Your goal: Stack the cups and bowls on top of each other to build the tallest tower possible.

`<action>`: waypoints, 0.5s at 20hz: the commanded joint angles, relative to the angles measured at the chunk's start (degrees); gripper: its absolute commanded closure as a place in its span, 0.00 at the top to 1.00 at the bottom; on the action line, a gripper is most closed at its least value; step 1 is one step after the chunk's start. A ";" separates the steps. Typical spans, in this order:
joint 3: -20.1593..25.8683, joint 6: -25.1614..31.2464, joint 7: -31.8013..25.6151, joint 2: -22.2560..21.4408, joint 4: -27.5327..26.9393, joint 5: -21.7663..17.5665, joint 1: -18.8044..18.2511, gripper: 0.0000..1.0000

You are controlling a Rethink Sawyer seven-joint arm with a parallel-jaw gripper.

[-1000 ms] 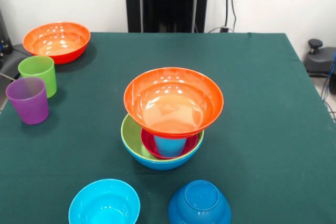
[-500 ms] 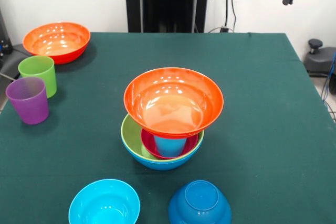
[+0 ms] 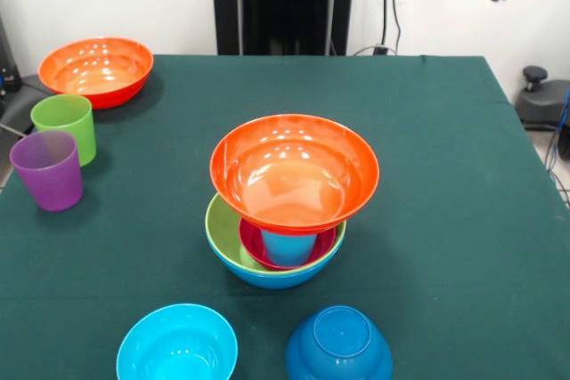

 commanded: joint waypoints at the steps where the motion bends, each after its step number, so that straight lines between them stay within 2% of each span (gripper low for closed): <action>1: 9.14 -1.34 -17.16 -7.79 17.29 2.45 -5.74 1.00; 5: 12.95 -6.81 -19.23 -10.21 24.23 3.46 -10.03 1.00; 10: 16.42 -10.51 -17.42 -10.46 27.15 2.78 -13.28 1.00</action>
